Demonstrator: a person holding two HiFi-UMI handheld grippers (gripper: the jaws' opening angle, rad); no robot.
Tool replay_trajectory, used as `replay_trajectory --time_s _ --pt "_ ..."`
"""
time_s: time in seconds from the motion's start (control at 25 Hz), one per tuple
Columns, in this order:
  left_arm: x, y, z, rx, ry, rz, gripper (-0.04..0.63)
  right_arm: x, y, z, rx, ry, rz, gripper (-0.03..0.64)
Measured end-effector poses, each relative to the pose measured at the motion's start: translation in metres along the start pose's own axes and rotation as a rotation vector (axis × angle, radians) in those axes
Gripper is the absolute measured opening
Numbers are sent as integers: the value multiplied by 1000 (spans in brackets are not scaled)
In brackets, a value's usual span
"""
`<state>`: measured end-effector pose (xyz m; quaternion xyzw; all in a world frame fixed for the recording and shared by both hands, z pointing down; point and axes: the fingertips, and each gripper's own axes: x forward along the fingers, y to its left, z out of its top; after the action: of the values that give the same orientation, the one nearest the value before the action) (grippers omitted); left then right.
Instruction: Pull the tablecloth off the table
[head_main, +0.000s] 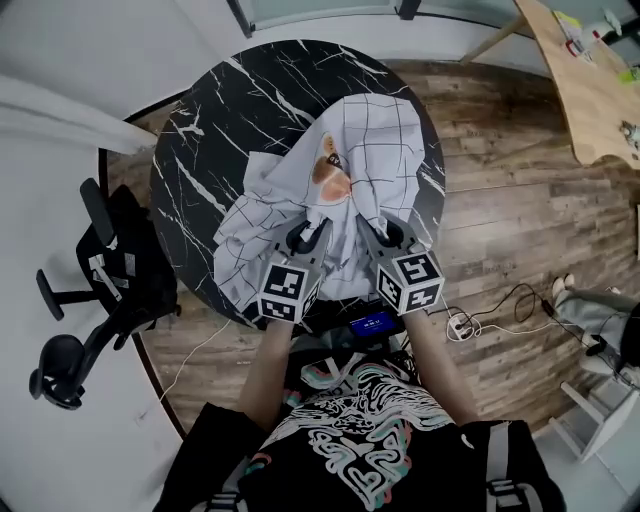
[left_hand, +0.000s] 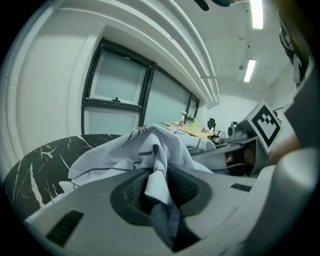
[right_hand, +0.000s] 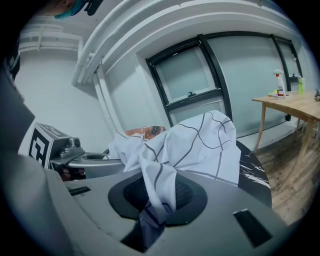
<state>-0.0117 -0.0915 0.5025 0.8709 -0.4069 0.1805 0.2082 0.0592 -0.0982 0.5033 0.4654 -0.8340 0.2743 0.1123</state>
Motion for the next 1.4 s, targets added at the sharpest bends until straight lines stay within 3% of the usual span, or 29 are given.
replay_trajectory --time_s 1.4 --pt "-51 -22 49 112 -121 -10 77 -42 46 47 -94 -129 -5 69"
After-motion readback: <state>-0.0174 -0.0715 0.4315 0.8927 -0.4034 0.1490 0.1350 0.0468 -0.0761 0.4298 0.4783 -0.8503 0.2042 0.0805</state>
